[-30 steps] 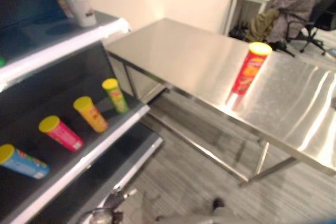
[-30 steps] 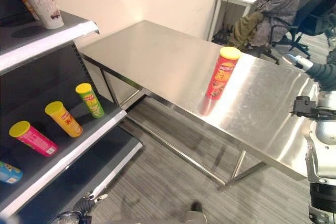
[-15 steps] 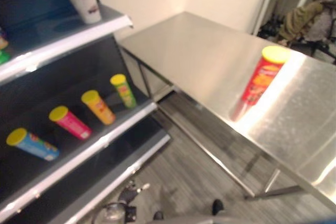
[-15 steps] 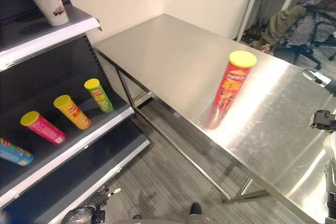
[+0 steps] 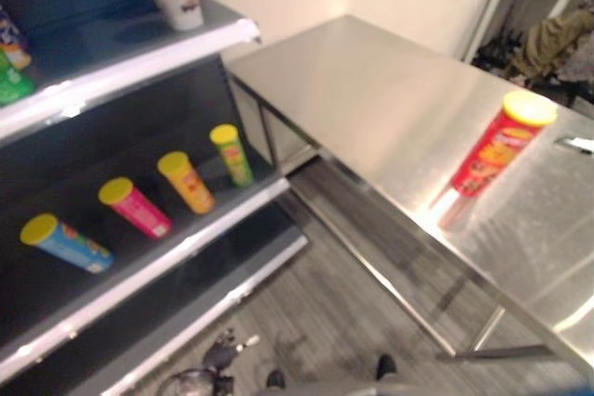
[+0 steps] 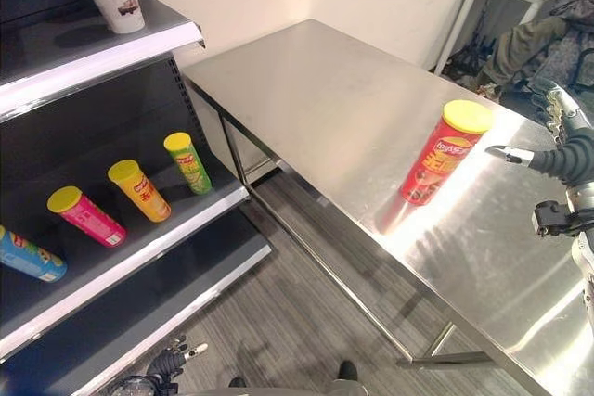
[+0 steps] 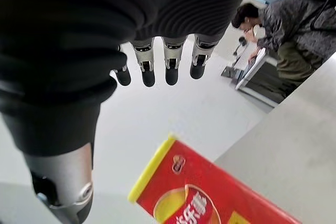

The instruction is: Put the goods on the table back onto the shelves and tidy them up.

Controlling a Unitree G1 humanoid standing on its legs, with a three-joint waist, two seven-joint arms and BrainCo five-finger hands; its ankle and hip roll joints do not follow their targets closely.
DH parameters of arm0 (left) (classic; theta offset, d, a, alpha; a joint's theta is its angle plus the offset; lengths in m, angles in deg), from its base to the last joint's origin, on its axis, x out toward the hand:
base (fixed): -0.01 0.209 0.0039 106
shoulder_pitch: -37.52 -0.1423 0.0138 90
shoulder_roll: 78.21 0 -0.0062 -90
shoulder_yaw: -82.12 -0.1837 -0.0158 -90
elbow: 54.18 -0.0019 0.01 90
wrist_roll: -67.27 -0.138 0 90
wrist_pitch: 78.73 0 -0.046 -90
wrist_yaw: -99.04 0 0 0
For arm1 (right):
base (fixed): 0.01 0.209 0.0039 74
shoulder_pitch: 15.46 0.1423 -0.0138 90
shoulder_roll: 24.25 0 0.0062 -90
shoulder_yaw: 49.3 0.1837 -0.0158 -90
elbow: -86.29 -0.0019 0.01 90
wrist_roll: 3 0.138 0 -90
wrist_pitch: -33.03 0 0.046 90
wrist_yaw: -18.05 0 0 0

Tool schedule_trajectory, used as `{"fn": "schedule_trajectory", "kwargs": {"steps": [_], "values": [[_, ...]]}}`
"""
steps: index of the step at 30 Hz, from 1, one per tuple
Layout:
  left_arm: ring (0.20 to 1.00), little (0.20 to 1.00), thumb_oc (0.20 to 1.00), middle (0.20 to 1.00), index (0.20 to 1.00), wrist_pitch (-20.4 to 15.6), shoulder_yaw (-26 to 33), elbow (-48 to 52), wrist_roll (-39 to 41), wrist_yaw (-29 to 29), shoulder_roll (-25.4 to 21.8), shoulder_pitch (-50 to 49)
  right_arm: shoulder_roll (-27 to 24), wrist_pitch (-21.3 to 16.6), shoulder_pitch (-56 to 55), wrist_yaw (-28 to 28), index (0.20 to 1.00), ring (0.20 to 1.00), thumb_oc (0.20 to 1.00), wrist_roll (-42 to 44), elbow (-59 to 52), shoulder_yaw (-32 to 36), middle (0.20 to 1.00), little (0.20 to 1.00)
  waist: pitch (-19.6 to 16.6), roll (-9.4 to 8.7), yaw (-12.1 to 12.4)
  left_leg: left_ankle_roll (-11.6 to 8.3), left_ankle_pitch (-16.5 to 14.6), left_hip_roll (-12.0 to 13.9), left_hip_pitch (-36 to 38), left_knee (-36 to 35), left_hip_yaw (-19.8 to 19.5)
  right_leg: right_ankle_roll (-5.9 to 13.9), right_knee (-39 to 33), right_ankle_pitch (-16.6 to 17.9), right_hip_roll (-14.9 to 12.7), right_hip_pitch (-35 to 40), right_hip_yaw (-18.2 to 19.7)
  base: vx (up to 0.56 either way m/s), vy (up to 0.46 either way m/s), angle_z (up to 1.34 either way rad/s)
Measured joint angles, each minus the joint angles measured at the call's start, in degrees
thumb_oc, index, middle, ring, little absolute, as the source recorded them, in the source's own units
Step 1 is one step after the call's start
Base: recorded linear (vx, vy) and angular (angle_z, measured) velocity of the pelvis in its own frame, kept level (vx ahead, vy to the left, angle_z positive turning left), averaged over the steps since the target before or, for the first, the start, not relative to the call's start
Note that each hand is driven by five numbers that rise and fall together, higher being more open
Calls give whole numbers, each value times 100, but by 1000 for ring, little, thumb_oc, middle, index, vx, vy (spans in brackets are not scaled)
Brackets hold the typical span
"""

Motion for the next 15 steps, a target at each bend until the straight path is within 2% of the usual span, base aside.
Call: {"fn": "schedule_trajectory", "kwargs": {"steps": [7,15], "values": [[1000,1000,1000,1000,1000,0,-2,-12,-91,-23,-26,-89,-24,123,10,60,1000,1000,1000,-266,289,-216,1000,1000,-22,36,16,29,-23,8,-31,-37,-37,16,-1,-24,0,8,-11,5,-14,1],[1000,1000,1000,1000,1000,0,-3,-9,-88,-24,-26,-252,-42,135,63,55,1000,1000,1000,-440,566,-343,1000,1000,-113,182,116,-6,20,6,-97,-27,-173,2,-1,-33,3,34,-167,11,-29,9]]}}
